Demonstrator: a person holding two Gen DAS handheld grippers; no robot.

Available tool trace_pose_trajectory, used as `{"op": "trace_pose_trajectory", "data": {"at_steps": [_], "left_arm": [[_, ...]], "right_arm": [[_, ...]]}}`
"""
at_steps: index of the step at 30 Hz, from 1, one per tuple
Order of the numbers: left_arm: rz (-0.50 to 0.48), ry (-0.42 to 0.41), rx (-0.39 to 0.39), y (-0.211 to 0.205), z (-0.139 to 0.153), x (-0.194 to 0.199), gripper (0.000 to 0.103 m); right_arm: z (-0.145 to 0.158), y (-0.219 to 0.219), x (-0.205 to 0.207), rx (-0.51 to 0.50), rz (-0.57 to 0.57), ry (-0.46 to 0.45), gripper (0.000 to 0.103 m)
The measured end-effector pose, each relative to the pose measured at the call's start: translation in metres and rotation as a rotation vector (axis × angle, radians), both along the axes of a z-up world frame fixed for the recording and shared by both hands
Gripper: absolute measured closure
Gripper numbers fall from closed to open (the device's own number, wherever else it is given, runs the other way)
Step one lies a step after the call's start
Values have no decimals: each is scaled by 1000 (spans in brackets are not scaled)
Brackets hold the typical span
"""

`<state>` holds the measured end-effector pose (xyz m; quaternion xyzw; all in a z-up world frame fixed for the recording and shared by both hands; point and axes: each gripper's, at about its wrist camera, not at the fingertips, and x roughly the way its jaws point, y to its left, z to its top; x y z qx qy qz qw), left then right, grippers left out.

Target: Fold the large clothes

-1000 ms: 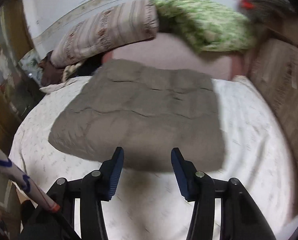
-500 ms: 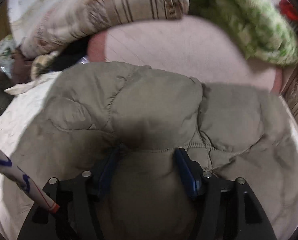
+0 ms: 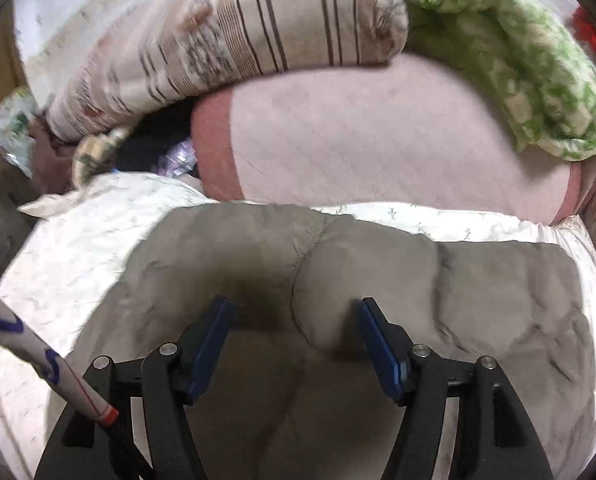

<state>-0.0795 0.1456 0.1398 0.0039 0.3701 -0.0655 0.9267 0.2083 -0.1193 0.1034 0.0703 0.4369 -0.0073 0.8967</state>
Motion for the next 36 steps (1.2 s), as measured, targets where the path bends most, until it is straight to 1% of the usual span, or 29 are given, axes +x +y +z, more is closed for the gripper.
{"op": "trace_pose_trajectory", "data": {"at_steps": [2, 4, 6, 7, 9, 10, 12, 13, 15, 17, 19, 20, 22, 23, 25, 27, 28, 30, 33, 35, 36], "left_arm": [[4, 12, 4, 2, -4, 0, 12], [6, 23, 1, 4, -7, 0, 12], [10, 37, 3, 6, -10, 1, 12], [11, 43, 2, 6, -11, 1, 12], [11, 47, -7, 7, -11, 0, 12], [11, 45, -12, 7, -11, -2, 12], [10, 44, -12, 7, -10, -5, 12], [8, 42, -9, 6, -10, -6, 12], [4, 38, -1, 3, -9, -9, 12], [4, 40, 4, 1, -10, -10, 12], [6, 48, 1, 0, -11, -9, 12], [6, 57, -3, -2, -12, -9, 12], [4, 67, -7, -3, -12, -8, 12], [4, 68, -5, -4, -11, -9, 12], [7, 56, 8, -6, -7, -12, 12], [12, 52, 15, -6, -4, -15, 12], [12, 53, 12, -7, -3, -16, 12], [10, 58, 7, -6, -3, -18, 12], [9, 63, 15, -7, -3, -19, 12], [12, 65, 17, -8, -5, -20, 12], [14, 66, 17, -9, -5, -20, 12]], "right_arm": [[-23, 5, 23, -29, -6, 54, 23], [-33, 5, 35, -45, -7, 69, 20], [-34, 5, 40, -46, -4, 78, 19], [-29, 4, 38, -48, -3, 79, 19], [-11, -2, 24, -30, -7, 39, 19], [0, -7, 10, -6, -5, 3, 19], [15, -16, -12, 4, -5, -31, 19], [22, -23, -28, -4, -8, -45, 19], [24, -37, -46, -37, -25, -62, 19], [14, -57, -57, -119, -73, -64, 18], [-8, -72, -54, -156, -97, -11, 18], [-22, -82, -50, -139, -100, 10, 16], [-40, -101, -42, -51, -127, 7, 13], [-42, -103, -39, -39, -133, 8, 12], [-42, -100, -33, -57, -126, 26, 11], [-33, -95, -35, -94, -117, 37, 11], [-27, -92, -40, -97, -114, 28, 11], [-6, -92, -67, -87, -107, -36, 11], [18, -96, -129, -56, -61, -118, 11], [21, -103, -171, -21, -34, -141, 11], [18, -108, -185, -6, -31, -141, 11]]}}
